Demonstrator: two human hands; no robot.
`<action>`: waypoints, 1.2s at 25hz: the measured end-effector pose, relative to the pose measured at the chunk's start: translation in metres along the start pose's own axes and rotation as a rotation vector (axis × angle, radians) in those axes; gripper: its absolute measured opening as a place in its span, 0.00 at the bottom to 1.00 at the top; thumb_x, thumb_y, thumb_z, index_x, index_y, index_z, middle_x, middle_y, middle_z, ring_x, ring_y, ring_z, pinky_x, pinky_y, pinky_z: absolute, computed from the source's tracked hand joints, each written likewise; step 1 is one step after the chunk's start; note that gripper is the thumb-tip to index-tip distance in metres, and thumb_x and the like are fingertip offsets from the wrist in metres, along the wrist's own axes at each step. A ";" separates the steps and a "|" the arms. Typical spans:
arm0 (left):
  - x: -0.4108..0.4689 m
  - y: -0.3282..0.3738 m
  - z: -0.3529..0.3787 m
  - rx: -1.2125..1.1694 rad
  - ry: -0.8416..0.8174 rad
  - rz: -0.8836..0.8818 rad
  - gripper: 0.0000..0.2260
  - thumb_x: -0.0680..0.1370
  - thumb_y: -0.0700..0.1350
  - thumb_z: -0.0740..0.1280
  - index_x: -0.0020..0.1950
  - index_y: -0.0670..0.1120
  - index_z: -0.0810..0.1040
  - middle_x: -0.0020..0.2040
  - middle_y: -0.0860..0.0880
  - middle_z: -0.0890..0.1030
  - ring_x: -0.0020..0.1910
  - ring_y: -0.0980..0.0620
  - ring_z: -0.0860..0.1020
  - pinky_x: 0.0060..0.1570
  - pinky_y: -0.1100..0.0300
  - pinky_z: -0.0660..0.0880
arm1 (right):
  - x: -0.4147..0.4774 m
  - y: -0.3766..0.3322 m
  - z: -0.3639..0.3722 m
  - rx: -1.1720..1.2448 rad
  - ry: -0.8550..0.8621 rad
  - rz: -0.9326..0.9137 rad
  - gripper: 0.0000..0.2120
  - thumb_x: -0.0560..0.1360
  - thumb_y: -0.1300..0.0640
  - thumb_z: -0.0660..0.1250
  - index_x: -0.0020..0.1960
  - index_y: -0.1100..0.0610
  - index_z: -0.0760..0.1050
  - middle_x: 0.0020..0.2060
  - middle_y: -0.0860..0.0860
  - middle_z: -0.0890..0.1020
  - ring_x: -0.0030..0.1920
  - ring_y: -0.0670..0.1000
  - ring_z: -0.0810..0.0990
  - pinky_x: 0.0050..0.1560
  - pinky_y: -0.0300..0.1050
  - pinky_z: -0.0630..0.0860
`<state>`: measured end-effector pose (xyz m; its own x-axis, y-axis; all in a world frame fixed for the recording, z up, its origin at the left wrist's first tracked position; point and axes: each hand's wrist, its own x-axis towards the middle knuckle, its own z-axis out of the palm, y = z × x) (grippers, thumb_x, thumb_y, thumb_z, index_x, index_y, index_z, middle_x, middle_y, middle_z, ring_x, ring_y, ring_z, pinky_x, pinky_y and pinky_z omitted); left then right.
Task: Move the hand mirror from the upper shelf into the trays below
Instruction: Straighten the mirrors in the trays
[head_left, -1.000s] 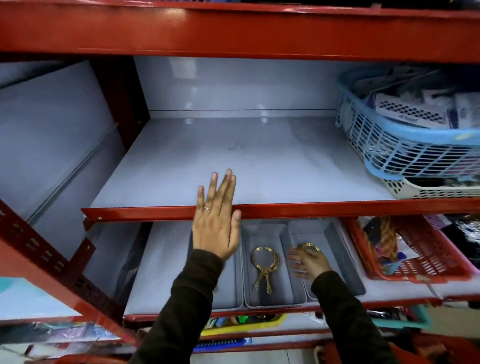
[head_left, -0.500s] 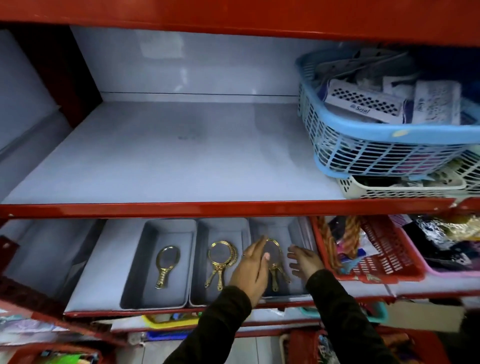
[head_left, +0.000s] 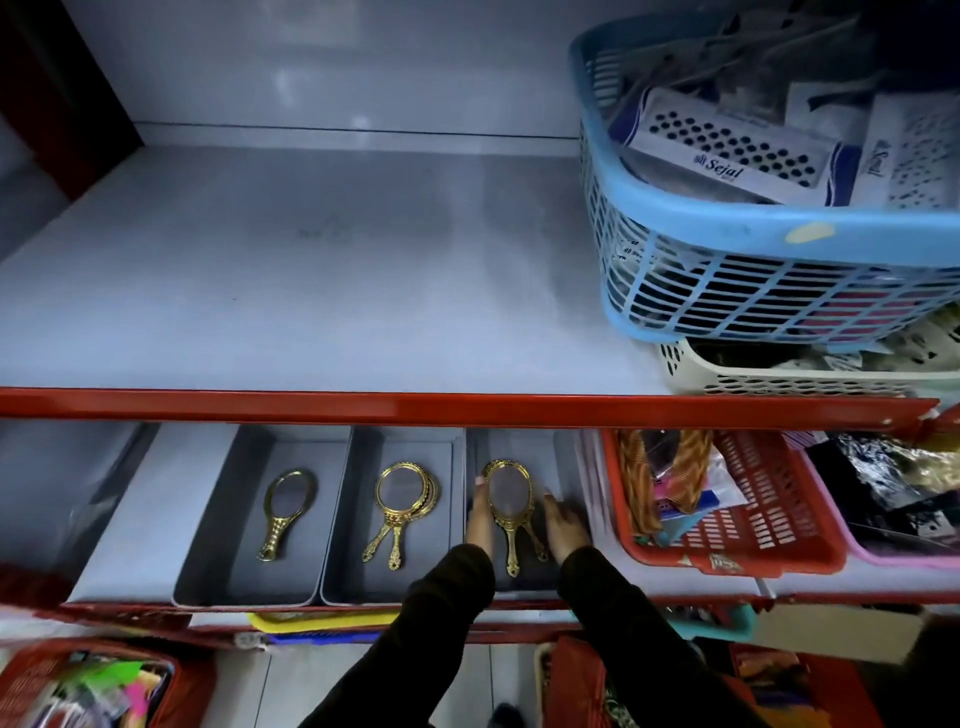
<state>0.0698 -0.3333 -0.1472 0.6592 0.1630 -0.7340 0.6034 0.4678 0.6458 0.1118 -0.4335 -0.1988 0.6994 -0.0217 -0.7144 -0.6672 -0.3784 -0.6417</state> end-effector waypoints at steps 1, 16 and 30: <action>0.001 -0.004 0.002 0.011 -0.001 -0.013 0.28 0.82 0.56 0.44 0.77 0.40 0.54 0.77 0.41 0.56 0.77 0.44 0.57 0.73 0.54 0.55 | 0.000 0.000 0.001 0.006 -0.006 0.011 0.25 0.83 0.48 0.48 0.70 0.65 0.69 0.69 0.64 0.73 0.68 0.61 0.72 0.64 0.46 0.67; 0.047 -0.027 0.001 -0.137 0.132 -0.061 0.33 0.79 0.63 0.45 0.77 0.43 0.58 0.76 0.42 0.63 0.75 0.42 0.60 0.74 0.45 0.55 | 0.025 0.021 0.008 0.054 -0.102 0.049 0.30 0.78 0.36 0.53 0.71 0.53 0.71 0.71 0.57 0.73 0.71 0.58 0.71 0.72 0.52 0.66; 0.034 -0.025 0.005 -0.147 0.128 -0.085 0.33 0.79 0.65 0.44 0.78 0.46 0.55 0.78 0.42 0.58 0.76 0.41 0.57 0.75 0.45 0.54 | 0.034 0.034 0.007 0.149 -0.141 0.049 0.18 0.80 0.52 0.58 0.67 0.55 0.75 0.67 0.56 0.77 0.67 0.59 0.74 0.71 0.58 0.68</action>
<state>0.0792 -0.3438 -0.1868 0.5404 0.2223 -0.8115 0.5764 0.6049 0.5495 0.1111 -0.4409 -0.2463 0.6292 0.0969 -0.7712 -0.7374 -0.2391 -0.6317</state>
